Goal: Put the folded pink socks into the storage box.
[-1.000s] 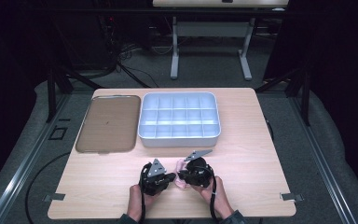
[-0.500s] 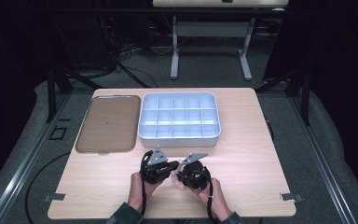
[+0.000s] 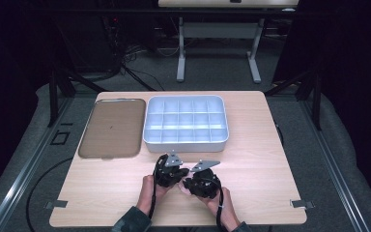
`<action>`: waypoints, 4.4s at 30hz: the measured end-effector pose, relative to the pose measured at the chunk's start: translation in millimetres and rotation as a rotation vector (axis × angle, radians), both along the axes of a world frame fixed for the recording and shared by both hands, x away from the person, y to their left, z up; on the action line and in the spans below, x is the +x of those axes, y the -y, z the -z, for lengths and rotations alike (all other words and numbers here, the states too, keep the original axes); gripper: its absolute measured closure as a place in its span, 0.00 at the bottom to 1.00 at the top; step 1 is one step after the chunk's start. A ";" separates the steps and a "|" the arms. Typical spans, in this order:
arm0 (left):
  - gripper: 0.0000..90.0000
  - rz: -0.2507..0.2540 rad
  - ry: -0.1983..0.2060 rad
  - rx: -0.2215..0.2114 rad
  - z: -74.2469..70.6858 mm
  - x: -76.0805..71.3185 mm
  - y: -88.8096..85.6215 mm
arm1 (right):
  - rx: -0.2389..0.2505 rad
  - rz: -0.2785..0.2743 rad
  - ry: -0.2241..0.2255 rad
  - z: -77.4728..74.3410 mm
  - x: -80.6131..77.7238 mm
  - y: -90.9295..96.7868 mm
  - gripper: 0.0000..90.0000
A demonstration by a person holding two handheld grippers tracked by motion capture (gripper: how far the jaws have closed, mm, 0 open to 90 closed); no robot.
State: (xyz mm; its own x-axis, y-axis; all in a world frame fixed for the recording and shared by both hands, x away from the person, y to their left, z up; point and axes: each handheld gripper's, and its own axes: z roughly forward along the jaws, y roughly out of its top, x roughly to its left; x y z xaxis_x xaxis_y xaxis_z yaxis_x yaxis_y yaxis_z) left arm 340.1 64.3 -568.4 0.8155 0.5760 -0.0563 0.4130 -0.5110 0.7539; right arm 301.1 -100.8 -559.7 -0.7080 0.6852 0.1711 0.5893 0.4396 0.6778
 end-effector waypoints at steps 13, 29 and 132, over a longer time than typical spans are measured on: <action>1.00 -0.004 -0.002 -0.025 2.6 0.0 -3.5 | -0.059 -0.020 0.040 5.8 -15.0 -5.6 0.95; 1.00 -0.017 -0.015 -0.054 4.2 0.6 -5.2 | 0.113 0.028 -0.077 -20.4 10.7 34.3 0.76; 0.17 -0.326 0.029 0.059 22.5 -40.7 -84.4 | 0.006 -0.011 -0.075 0.5 27.1 13.5 0.83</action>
State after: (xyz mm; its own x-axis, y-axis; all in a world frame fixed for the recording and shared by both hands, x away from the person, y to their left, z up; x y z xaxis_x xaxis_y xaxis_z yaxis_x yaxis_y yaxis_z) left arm 299.4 148.7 -590.9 0.5885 0.8085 0.0055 0.5404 -0.3984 0.7411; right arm 328.2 -114.3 -560.2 -0.7002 0.6765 0.2283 0.6339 0.4418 0.6348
